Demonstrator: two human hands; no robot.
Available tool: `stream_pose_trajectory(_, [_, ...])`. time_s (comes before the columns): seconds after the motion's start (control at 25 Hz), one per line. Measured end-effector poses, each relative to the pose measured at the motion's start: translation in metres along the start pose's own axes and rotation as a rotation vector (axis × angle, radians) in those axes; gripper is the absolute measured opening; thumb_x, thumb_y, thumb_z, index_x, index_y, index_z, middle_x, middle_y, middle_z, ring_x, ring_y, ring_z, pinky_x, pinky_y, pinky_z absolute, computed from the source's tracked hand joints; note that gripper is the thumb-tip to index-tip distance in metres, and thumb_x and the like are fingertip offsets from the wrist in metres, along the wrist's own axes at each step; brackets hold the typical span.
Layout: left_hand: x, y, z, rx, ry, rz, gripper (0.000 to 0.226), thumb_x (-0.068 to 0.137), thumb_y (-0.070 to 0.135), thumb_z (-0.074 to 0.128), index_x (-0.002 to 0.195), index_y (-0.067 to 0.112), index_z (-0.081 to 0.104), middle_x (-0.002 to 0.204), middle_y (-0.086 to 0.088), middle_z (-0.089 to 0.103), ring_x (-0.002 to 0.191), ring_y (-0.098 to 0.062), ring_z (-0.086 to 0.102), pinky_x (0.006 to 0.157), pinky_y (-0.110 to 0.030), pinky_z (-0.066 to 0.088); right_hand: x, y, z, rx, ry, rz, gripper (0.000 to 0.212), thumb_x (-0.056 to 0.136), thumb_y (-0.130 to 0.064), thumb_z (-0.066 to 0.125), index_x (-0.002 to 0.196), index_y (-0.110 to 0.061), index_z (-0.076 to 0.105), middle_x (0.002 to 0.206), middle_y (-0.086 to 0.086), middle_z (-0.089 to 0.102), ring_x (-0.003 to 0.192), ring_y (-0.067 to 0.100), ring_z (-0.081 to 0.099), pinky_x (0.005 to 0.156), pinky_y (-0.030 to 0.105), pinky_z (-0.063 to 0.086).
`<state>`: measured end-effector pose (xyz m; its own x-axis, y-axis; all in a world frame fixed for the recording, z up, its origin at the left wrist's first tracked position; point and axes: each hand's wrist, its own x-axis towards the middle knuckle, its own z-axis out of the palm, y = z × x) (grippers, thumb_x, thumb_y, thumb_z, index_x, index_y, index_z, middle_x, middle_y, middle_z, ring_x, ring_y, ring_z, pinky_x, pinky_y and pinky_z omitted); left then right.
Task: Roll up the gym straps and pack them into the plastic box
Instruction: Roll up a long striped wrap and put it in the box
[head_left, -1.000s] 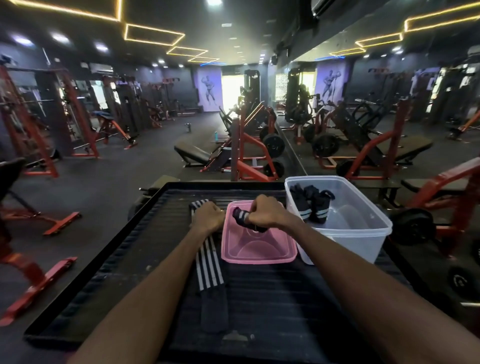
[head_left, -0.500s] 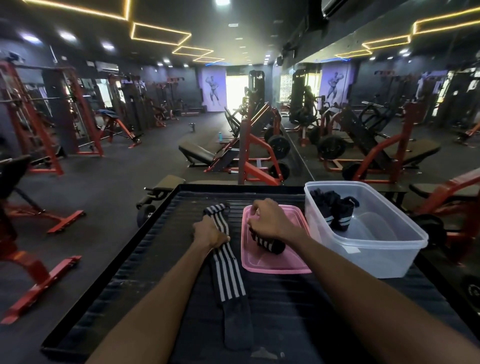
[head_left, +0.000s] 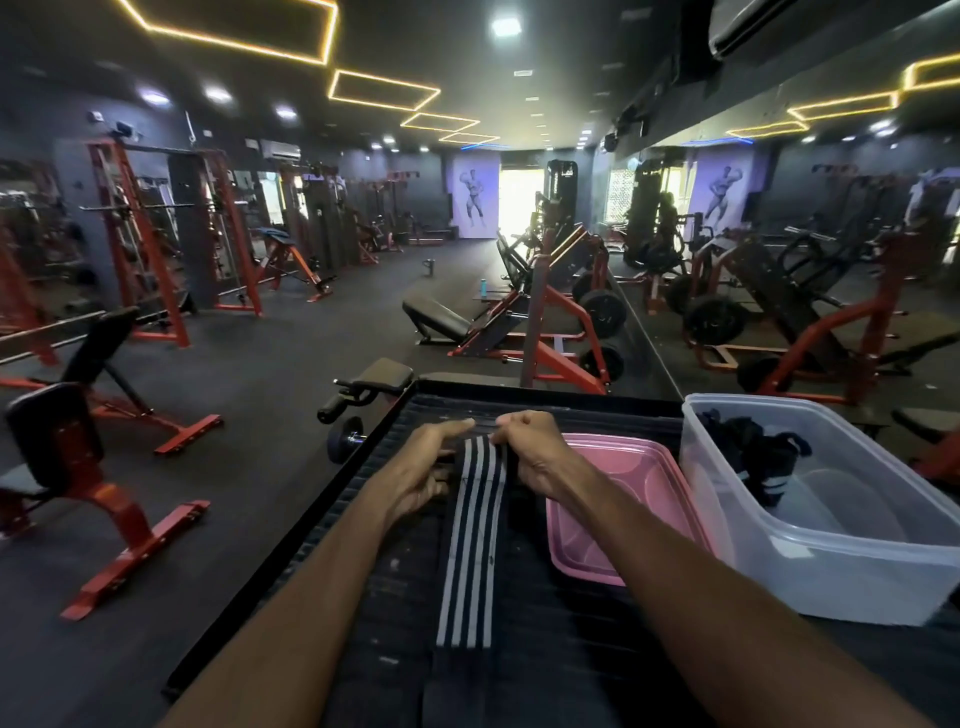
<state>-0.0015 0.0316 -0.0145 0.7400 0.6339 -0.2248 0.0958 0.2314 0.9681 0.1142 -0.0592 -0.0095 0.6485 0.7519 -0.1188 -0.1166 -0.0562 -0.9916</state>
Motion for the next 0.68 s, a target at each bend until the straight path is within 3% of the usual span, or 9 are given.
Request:
stream_pose_trajectory(0.08, [0.013, -0.001, -0.01, -0.089, 0.126, 0.018, 0.033, 0.093, 0.021, 0.063, 0.118, 0.0, 0.061, 0.101, -0.016, 0.071, 0.083, -0.024, 0.071, 0.07, -0.034, 0.058, -0.009, -0.009, 0.007, 0.074, -0.14, 0.068, 0.025, 0.08, 0.014, 0.055, 0.076, -0.01, 0.063, 0.074, 0.01, 0.065, 0.071, 0.024, 0.065, 0.065, 0.035, 0.055])
stream_pose_trajectory(0.2, [0.021, 0.002, -0.016, 0.038, 0.325, 0.114, 0.045, 0.084, 0.007, 0.074, 0.125, 0.003, 0.054, 0.116, -0.019, 0.065, 0.102, -0.029, 0.067, 0.089, -0.04, 0.056, -0.014, -0.018, 0.008, 0.029, -0.223, 0.082, 0.028, 0.081, 0.013, 0.057, 0.098, -0.008, 0.063, 0.094, 0.012, 0.065, 0.086, 0.022, 0.063, 0.07, 0.03, 0.054])
stream_pose_trajectory(0.28, [0.022, 0.008, -0.015, 0.113, 0.365, 0.18, 0.034, 0.081, 0.003, 0.076, 0.112, 0.007, 0.064, 0.11, -0.015, 0.068, 0.101, -0.027, 0.067, 0.093, -0.038, 0.055, -0.01, -0.02, 0.004, -0.081, -0.156, 0.022, 0.019, 0.087, 0.002, 0.063, 0.103, -0.008, 0.061, 0.098, 0.012, 0.064, 0.085, 0.02, 0.063, 0.07, 0.03, 0.053])
stream_pose_trajectory(0.36, [0.022, 0.015, -0.015, 0.08, 0.35, 0.222, 0.023, 0.08, 0.004, 0.076, 0.101, 0.01, 0.069, 0.105, -0.014, 0.07, 0.099, -0.026, 0.068, 0.094, -0.039, 0.054, -0.007, -0.024, -0.004, -0.309, -0.001, -0.108, 0.024, 0.09, -0.015, 0.068, 0.113, -0.011, 0.06, 0.099, 0.007, 0.064, 0.086, 0.019, 0.064, 0.073, 0.033, 0.054])
stream_pose_trajectory(0.48, [0.022, 0.027, -0.008, 0.023, 0.294, 0.295, 0.014, 0.083, 0.005, 0.074, 0.097, 0.009, 0.071, 0.103, -0.014, 0.072, 0.094, -0.023, 0.068, 0.091, -0.036, 0.055, -0.008, -0.032, -0.014, -0.349, -0.021, -0.264, 0.03, 0.091, -0.014, 0.069, 0.12, -0.011, 0.064, 0.11, 0.011, 0.064, 0.098, 0.021, 0.063, 0.074, 0.035, 0.055])
stream_pose_trajectory(0.6, [0.021, 0.038, 0.007, 0.003, 0.28, 0.391, 0.009, 0.085, 0.004, 0.072, 0.093, 0.006, 0.069, 0.093, -0.009, 0.071, 0.083, -0.016, 0.067, 0.074, -0.023, 0.055, -0.011, -0.041, -0.016, -0.351, -0.043, -0.364, 0.021, 0.088, -0.002, 0.07, 0.109, -0.004, 0.071, 0.106, 0.021, 0.07, 0.092, 0.026, 0.065, 0.077, 0.043, 0.057])
stream_pose_trajectory(0.68, [0.017, 0.044, 0.014, 0.027, 0.248, 0.437, 0.007, 0.085, 0.006, 0.073, 0.091, 0.008, 0.07, 0.089, -0.005, 0.071, 0.081, -0.013, 0.067, 0.066, -0.017, 0.053, -0.01, -0.05, -0.017, -0.373, 0.03, -0.448, 0.017, 0.086, 0.001, 0.07, 0.104, 0.0, 0.072, 0.101, 0.019, 0.071, 0.09, 0.026, 0.065, 0.084, 0.039, 0.056])
